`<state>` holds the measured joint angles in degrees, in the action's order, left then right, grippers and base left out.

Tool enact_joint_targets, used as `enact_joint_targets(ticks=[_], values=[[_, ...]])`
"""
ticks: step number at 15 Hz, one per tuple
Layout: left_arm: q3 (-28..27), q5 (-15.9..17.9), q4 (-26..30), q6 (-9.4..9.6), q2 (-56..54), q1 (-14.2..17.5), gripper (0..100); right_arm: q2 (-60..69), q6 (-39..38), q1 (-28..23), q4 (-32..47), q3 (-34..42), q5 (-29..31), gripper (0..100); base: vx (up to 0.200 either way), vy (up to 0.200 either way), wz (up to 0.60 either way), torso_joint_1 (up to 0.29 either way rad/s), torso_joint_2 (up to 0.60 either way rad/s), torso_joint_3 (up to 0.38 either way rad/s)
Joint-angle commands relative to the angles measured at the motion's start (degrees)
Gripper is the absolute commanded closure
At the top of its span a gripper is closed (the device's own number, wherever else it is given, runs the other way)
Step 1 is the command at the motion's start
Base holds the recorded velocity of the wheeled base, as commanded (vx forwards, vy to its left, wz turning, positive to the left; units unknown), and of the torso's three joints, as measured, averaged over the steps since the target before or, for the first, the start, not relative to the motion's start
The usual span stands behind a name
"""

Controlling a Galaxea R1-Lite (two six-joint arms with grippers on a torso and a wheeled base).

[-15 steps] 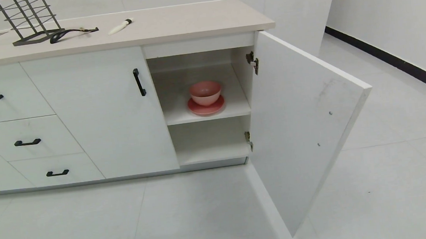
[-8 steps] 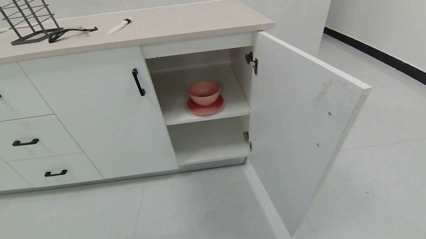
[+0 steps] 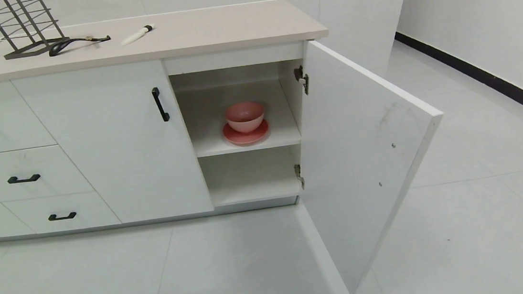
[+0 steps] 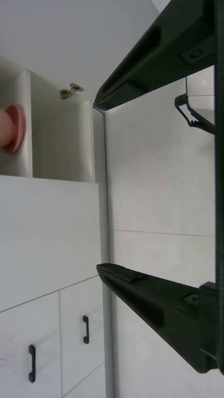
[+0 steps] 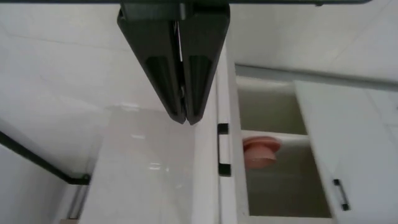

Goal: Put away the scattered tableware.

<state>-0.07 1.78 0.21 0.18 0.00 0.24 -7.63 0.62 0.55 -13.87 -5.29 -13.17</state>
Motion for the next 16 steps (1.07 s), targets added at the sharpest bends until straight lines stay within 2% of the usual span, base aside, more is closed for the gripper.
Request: enact_joint_targets(ticks=[1, 3, 7, 8, 9, 10, 13, 16], values=[[0.1, -0.1, 0.1, -0.01, 0.1, 0.0, 0, -14.3, 0.3, 4.0, -0.7, -7.5, -2.1, 100, 0.000, 0.000, 0.00, 0.000, 0.00, 0.000], [0.0, 0.0, 0.1, -0.01, 0.1, 0.0, 0, -22.1, 0.5, 6.9, -5.5, -8.9, -2.2, 100, 0.000, 0.000, 0.00, 0.000, 0.00, 0.000], [0.0, 0.0, 0.1, -0.01, 0.1, 0.0, 0, -42.5, 1.8, 7.6, -35.3, -0.9, -4.4, 100, 0.000, 0.000, 0.00, 0.000, 0.00, 0.000], [0.1, 0.0, 0.1, -0.01, 0.1, 0.0, 0, -49.7, 1.8, 7.5, -46.9, 2.0, -5.0, 100, 0.000, 0.000, 0.00, 0.000, 0.00, 0.000], [0.1, 0.0, 0.1, -0.01, 0.1, 0.0, 0, -53.5, 1.8, 7.5, -52.2, 3.2, -5.1, 100, 0.000, 0.000, 0.00, 0.000, 0.00, 0.000], [0.1, 0.0, 0.1, -0.09, 0.1, 0.0, 0, -60.8, 1.8, 7.6, -60.8, 4.4, -5.1, 100, 0.000, 0.000, 0.00, 0.000, 0.00, 0.000], [0.1, 0.0, 0.1, -0.01, 0.1, 0.0, 0, -72.7, 1.7, 7.4, -70.2, 3.4, -5.2, 100, 0.000, 0.000, 0.00, 0.000, 0.00, 0.000], [0.1, 0.1, 0.0, -0.01, 0.1, 0.0, 0, -75.2, 1.7, 7.3, -70.2, -2.3, -5.2, 100, 0.000, 0.000, 0.00, 0.000, 0.00, 0.000]])
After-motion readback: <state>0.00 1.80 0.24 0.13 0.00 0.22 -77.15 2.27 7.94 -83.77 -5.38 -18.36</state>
